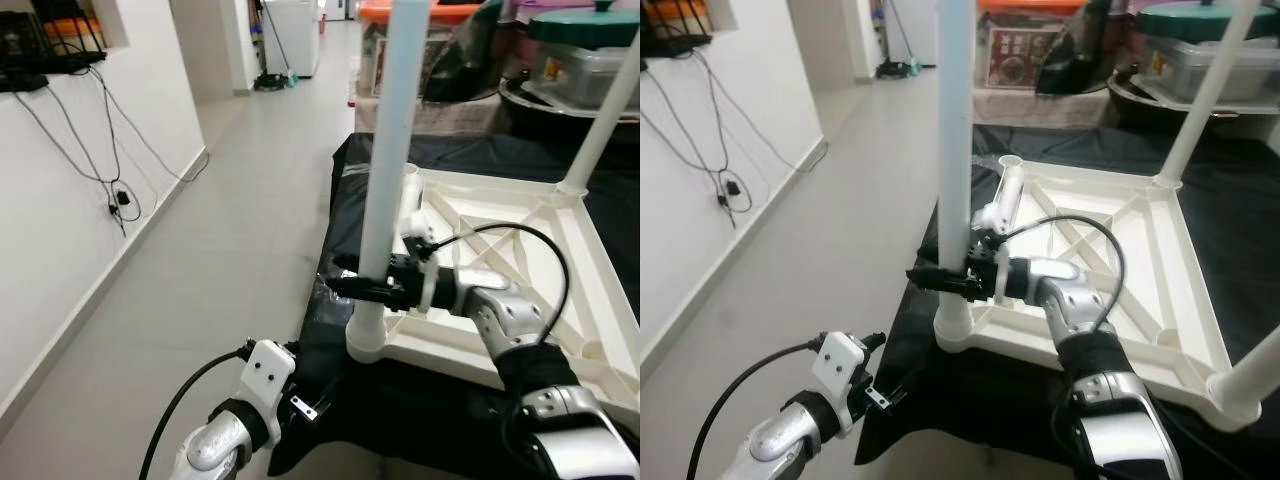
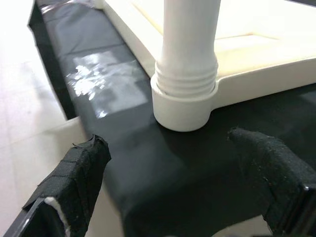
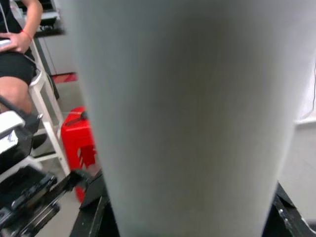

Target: Building children table

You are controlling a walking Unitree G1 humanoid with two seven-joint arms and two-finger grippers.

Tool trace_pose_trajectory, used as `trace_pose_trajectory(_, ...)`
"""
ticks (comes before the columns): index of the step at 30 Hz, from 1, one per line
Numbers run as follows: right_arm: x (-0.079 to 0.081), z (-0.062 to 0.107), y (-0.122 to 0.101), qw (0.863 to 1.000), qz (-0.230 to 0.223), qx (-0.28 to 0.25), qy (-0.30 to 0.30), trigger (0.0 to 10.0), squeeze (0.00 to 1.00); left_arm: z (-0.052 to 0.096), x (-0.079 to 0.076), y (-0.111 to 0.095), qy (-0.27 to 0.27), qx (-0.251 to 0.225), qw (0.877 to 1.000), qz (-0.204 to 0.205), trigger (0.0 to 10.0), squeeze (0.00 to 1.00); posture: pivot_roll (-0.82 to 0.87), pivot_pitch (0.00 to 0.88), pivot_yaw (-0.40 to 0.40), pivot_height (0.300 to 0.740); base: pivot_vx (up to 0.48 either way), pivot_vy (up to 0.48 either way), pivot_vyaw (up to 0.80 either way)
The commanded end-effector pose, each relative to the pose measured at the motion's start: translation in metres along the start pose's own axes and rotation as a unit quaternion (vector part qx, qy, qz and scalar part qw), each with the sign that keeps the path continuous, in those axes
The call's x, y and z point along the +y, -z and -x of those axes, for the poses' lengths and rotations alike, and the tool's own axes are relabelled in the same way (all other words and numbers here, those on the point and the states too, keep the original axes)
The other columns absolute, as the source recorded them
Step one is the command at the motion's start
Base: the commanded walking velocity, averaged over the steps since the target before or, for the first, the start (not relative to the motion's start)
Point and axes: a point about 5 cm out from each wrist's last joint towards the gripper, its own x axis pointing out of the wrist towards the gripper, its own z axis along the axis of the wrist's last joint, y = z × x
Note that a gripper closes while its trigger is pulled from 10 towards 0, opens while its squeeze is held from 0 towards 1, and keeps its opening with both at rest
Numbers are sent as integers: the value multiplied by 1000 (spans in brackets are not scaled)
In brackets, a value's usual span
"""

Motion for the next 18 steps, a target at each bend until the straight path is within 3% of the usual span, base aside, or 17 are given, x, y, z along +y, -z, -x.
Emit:
trace_pose_trajectory(1, 2, -7, 6, 1000, -7, 16, -14, 0, 0, 1, -1, 3, 3, 9, 1000, 0, 10000, 0, 125, 0, -20, 740, 0, 0, 0)
trace_pose_trajectory(5, -3, -8, 5, 1000, 4, 5, 8, 0, 0, 1, -1, 3, 2, 8, 1000, -1, 10000, 0, 119, 0, -21, 740, 0, 0, 0)
trace_pose_trajectory(7, -9, -2, 7, 998, 23, 0, 66, 0, 0, 1, -1, 3, 2, 8, 1000, 0, 10000, 0, 114, 0, -20, 740, 0, 0, 0)
trace_pose_trajectory(9, -22, 4, 10, 982, 20, 1, 190, 0, 0, 0, -1, 3, 2, 8, 1000, 0, 10000, 0, 110, 0, -20, 740, 0, 0, 0)
trace_pose_trajectory(10, -22, 4, 10, 982, 20, 1, 190, 0, 0, 0, -1, 3, 2, 8, 1000, 0, 10000, 0, 110, 0, -20, 740, 0, 0, 0)
trace_pose_trajectory(11, -28, 9, 12, 968, 16, 2, 250, 0, 0, 1, -1, 3, 2, 8, 1000, 0, 10000, 0, 107, 0, -15, 740, 0, 0, 0)
trace_pose_trajectory(12, -28, 9, 12, 968, 16, 2, 250, 0, 0, 1, -1, 3, 2, 8, 1000, 0, 10000, 0, 107, 0, -15, 740, 0, 0, 0)
trace_pose_trajectory(13, -34, 15, 15, 949, 1, 9, 315, 0, 0, 1, 0, 3, 2, 8, 1000, -1, 10000, 0, 106, 0, -16, 740, 0, 0, 0)
trace_pose_trajectory(14, -41, 22, 19, 922, -8, 10, 388, 0, 0, 1, 0, 3, 2, 7, 1000, -1, 10000, 0, 101, 0, -13, 740, 0, 0, 0)
trace_pose_trajectory(15, -46, 35, 23, 878, -16, 12, 478, 0, 0, 1, 0, 2, 2, 7, 1000, -1, 10000, 0, 95, 0, -9, 740, 0, 0, 0)
trace_pose_trajectory(16, -46, 35, 23, 878, -16, 12, 478, 0, 0, 1, 0, 2, 2, 7, 1000, -1, 10000, 0, 95, 0, -9, 740, 0, 0, 0)
trace_pose_trajectory(17, -48, 45, 27, 838, -19, 13, 544, 0, 0, 1, 0, 2, 2, 7, 1000, -1, 10000, 0, 95, 0, -9, 740, 0, 0, 0)
trace_pose_trajectory(18, -44, 57, 31, 786, -25, 5, 618, 0, 0, 1, 0, 2, 3, 7, 1000, -1, 10000, 0, 88, 0, -5, 740, 0, 0, 0)
